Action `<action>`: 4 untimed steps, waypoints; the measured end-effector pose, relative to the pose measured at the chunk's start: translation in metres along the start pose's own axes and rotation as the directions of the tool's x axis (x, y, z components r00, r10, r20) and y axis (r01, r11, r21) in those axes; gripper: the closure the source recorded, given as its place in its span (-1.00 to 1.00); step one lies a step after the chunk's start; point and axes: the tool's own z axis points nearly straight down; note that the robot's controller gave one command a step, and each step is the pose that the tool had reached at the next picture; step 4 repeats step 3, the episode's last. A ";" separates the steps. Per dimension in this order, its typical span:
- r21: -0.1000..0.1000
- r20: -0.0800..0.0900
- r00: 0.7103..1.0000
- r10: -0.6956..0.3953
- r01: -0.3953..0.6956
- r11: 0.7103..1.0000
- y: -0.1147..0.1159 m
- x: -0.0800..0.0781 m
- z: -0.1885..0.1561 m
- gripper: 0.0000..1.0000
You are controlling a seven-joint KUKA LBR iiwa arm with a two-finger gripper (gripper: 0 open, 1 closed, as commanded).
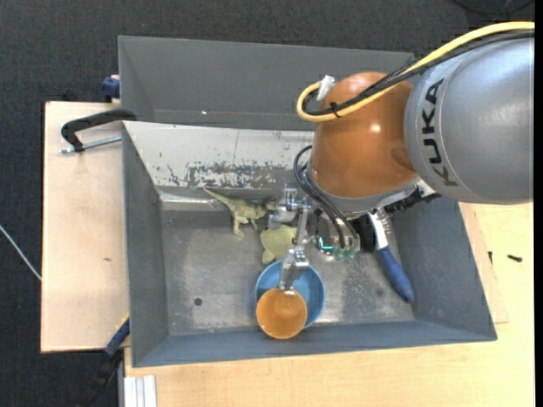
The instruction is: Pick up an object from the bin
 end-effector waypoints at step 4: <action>-0.002 0.022 0.999 -0.024 0.024 1.000 -0.003 0.004 -0.030 1.00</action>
Offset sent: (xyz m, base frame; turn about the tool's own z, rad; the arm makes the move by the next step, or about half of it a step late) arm -0.0186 -0.0164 -0.1244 0.0146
